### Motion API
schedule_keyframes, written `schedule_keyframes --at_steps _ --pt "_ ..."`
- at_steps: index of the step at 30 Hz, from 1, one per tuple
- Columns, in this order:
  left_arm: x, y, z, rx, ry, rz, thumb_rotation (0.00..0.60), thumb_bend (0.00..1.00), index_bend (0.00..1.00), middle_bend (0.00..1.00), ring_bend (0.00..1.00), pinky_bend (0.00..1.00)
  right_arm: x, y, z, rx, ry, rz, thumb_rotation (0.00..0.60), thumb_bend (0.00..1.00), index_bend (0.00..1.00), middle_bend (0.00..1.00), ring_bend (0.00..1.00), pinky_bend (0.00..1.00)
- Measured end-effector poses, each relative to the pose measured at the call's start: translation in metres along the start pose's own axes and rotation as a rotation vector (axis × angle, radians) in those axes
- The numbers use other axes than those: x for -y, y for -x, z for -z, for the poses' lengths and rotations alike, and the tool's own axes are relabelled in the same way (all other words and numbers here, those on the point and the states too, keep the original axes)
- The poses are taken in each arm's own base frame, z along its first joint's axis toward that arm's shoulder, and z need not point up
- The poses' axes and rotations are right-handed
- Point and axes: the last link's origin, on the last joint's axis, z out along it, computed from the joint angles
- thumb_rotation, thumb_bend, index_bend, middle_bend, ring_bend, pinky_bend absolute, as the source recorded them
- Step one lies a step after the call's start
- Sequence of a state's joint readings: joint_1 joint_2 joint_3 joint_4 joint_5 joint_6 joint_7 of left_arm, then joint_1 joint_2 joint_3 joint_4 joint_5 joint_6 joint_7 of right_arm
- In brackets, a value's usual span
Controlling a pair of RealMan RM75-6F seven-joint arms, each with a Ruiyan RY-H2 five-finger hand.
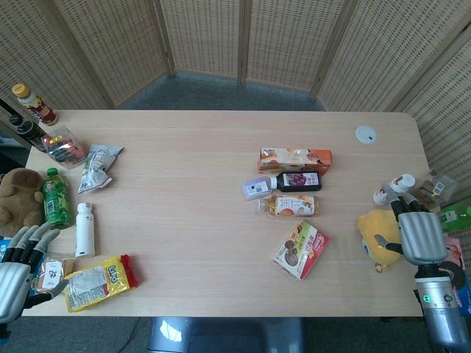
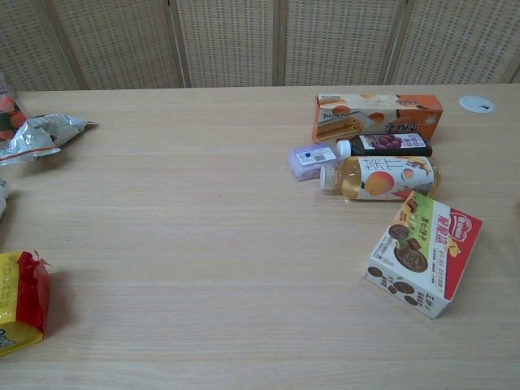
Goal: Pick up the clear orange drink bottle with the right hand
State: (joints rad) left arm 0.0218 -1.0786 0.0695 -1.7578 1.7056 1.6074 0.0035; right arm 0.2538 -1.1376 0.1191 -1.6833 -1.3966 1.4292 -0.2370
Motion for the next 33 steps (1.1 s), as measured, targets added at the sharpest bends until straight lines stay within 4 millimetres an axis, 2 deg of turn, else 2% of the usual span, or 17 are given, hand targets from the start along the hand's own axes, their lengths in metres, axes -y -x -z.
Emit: schedule_keyframes --at_steps 11,17,19,26,33 --pt "0.000 -0.001 0.004 -0.013 0.008 0.005 0.600 0.22 0.12 0.07 0.00 0.00 0.007 -0.003 0.002 -0.004 -0.029 -0.032 0.600 0.06 0.04 0.31 0.22 0.47" --pt "-0.002 0.001 0.001 -0.002 0.021 0.002 0.600 0.22 0.12 0.07 0.00 0.00 0.022 -0.004 -0.006 0.008 -0.085 -0.044 0.600 0.06 0.00 0.29 0.22 0.47" --pt "-0.002 0.002 0.000 0.002 0.025 0.000 0.600 0.22 0.12 0.07 0.00 0.00 0.030 -0.003 -0.012 0.018 -0.114 -0.046 0.600 0.06 0.00 0.29 0.22 0.46" --pt "0.001 0.002 -0.001 0.005 0.015 -0.002 0.600 0.22 0.12 0.07 0.00 0.00 0.064 0.004 -0.038 0.077 -0.217 -0.055 0.600 0.08 0.00 0.15 0.10 0.38" --pt "0.006 0.001 -0.001 0.007 0.001 -0.002 0.600 0.22 0.12 0.07 0.00 0.00 0.105 0.028 -0.067 0.189 -0.302 -0.070 0.600 0.08 0.00 0.11 0.07 0.33"
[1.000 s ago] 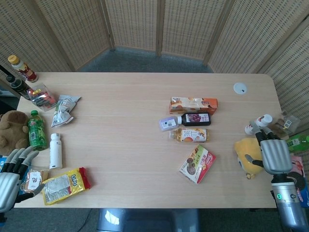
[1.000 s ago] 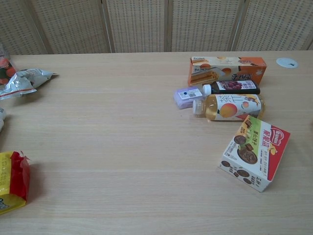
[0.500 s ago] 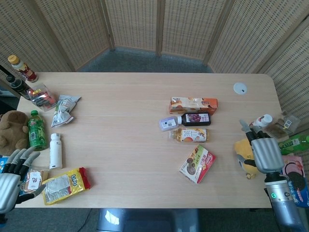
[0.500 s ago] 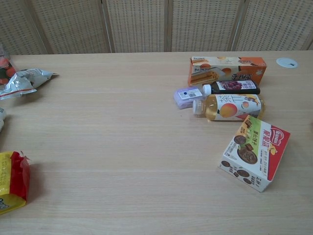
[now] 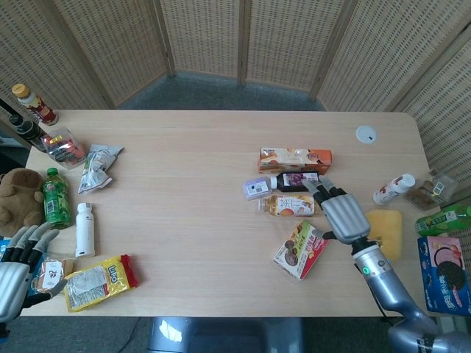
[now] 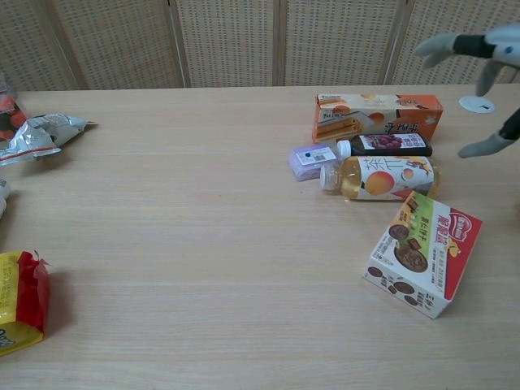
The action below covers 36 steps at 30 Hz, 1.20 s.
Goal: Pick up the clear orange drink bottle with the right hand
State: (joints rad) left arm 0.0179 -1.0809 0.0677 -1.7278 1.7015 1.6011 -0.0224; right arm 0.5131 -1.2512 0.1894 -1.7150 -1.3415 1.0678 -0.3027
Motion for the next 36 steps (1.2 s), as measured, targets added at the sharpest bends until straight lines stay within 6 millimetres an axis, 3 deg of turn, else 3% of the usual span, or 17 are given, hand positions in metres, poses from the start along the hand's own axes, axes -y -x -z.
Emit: schedule_keyframes --at_steps 5,9,12,15,18,24,36 --pt "0.003 0.000 0.000 0.001 -0.006 0.000 0.600 0.22 0.12 0.07 0.00 0.00 0.016 0.013 -0.032 0.071 -0.027 -0.026 0.600 0.10 0.01 0.16 0.12 0.34" --pt "0.004 0.002 -0.001 0.008 -0.012 0.003 0.600 0.22 0.12 0.07 0.00 0.00 0.024 0.020 -0.052 0.098 -0.035 -0.042 0.600 0.11 0.07 0.16 0.10 0.31" --pt "0.005 0.003 -0.001 0.010 -0.015 0.004 0.600 0.22 0.12 0.07 0.00 0.00 0.027 0.026 -0.061 0.114 -0.032 -0.046 0.600 0.11 0.05 0.16 0.09 0.30" --pt "0.006 0.004 -0.002 0.011 -0.017 0.004 0.600 0.22 0.12 0.07 0.00 0.00 0.027 0.031 -0.066 0.128 -0.025 -0.045 0.600 0.11 0.00 0.10 0.04 0.28" --pt "0.006 0.005 -0.004 0.015 -0.015 0.003 0.600 0.22 0.12 0.07 0.00 0.00 0.028 0.037 -0.071 0.140 -0.017 -0.047 0.600 0.11 0.00 0.04 0.00 0.17" --pt "0.006 0.004 -0.006 0.016 -0.016 0.001 0.600 0.22 0.12 0.07 0.00 0.00 0.027 0.047 -0.079 0.157 -0.007 -0.051 0.597 0.12 0.00 0.03 0.00 0.00" --pt "0.005 0.005 -0.006 0.014 -0.015 0.002 0.600 0.22 0.12 0.07 0.00 0.00 0.019 0.064 -0.087 0.189 0.017 -0.072 0.600 0.12 0.00 0.06 0.00 0.01"
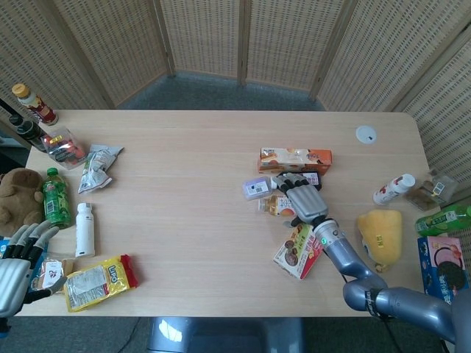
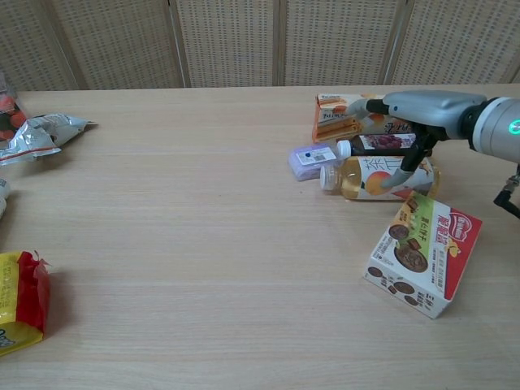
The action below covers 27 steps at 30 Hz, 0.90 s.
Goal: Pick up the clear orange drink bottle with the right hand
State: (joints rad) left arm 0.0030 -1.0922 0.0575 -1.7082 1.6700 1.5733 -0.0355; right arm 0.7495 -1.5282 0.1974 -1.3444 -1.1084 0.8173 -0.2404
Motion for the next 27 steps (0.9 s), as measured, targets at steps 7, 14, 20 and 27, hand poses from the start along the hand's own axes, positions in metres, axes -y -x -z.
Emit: schedule_keyframes --at_steps 7,14,20,27 --pt "0.001 0.000 0.000 0.001 -0.003 0.001 0.600 0.22 0.12 0.07 0.00 0.00 -0.012 0.015 -0.002 0.030 0.038 -0.029 0.600 0.12 0.01 0.16 0.02 0.08" --pt "0.000 0.001 -0.001 0.004 0.001 0.002 0.600 0.22 0.12 0.07 0.00 0.00 -0.018 0.028 -0.001 0.047 0.063 -0.054 0.600 0.11 0.04 0.21 0.08 0.13" --pt "0.000 0.001 -0.001 0.007 0.003 0.009 0.600 0.22 0.11 0.07 0.00 0.00 -0.017 0.030 0.000 0.040 0.065 -0.060 0.600 0.11 0.06 0.24 0.18 0.18" --pt "0.000 0.002 -0.001 0.009 0.003 0.009 0.600 0.22 0.11 0.07 0.00 0.00 -0.013 0.033 -0.007 0.045 0.062 -0.069 0.600 0.11 0.06 0.24 0.18 0.19"
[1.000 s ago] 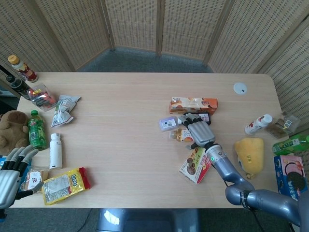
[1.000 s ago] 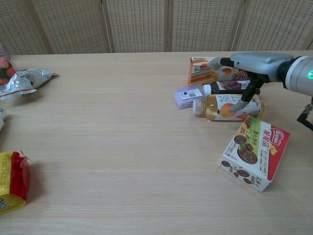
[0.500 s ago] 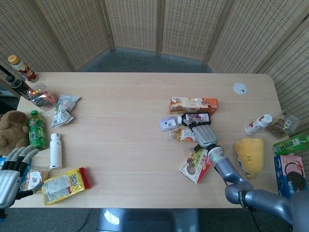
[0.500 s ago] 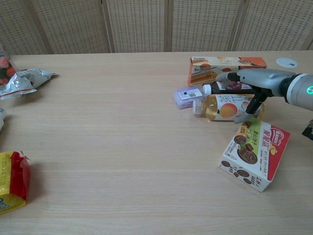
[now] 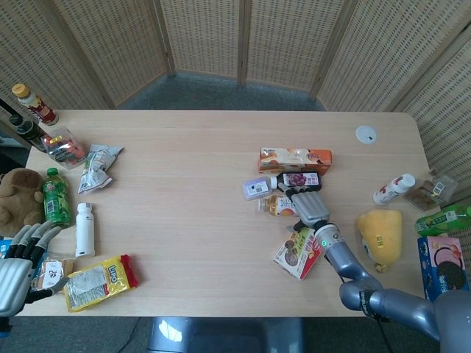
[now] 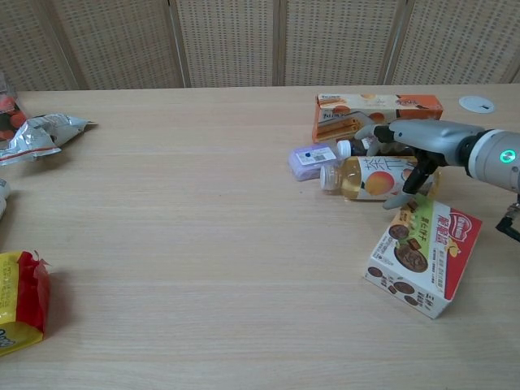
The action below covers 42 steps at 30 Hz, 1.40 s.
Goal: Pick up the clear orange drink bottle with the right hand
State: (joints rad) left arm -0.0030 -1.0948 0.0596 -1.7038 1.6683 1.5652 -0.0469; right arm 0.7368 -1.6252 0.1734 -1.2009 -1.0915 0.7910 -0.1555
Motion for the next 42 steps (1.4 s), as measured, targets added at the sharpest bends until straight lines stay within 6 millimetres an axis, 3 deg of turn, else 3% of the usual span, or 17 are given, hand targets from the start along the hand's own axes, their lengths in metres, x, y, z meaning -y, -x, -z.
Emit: schedule_keyframes --at_steps 4,12,26,35,42 --pt "0.000 -0.001 0.001 -0.002 -0.002 0.002 0.600 0.22 0.11 0.07 0.00 0.00 0.003 0.002 -0.006 0.004 -0.001 -0.006 0.600 0.11 0.11 0.30 0.22 0.22" --pt "0.004 -0.001 0.004 -0.004 -0.016 0.007 0.600 0.22 0.11 0.07 0.00 0.00 0.004 0.006 -0.015 0.003 0.010 -0.023 0.600 0.11 0.31 0.53 0.45 0.45" --pt "0.004 -0.002 0.004 -0.006 -0.014 0.006 0.600 0.22 0.11 0.07 0.00 0.00 -0.003 0.003 -0.014 -0.029 0.009 -0.027 0.600 0.12 0.52 0.79 0.75 0.74" --pt "0.004 0.000 0.004 -0.005 -0.016 0.009 0.600 0.22 0.11 0.07 0.00 0.00 -0.001 -0.018 -0.004 -0.089 -0.030 -0.042 0.600 0.12 0.56 0.84 0.79 0.78" --pt "0.002 0.002 0.003 -0.002 -0.009 0.012 0.600 0.22 0.11 0.07 0.00 0.00 0.012 -0.051 0.015 -0.163 -0.097 -0.077 0.600 0.12 0.56 0.85 0.79 0.78"
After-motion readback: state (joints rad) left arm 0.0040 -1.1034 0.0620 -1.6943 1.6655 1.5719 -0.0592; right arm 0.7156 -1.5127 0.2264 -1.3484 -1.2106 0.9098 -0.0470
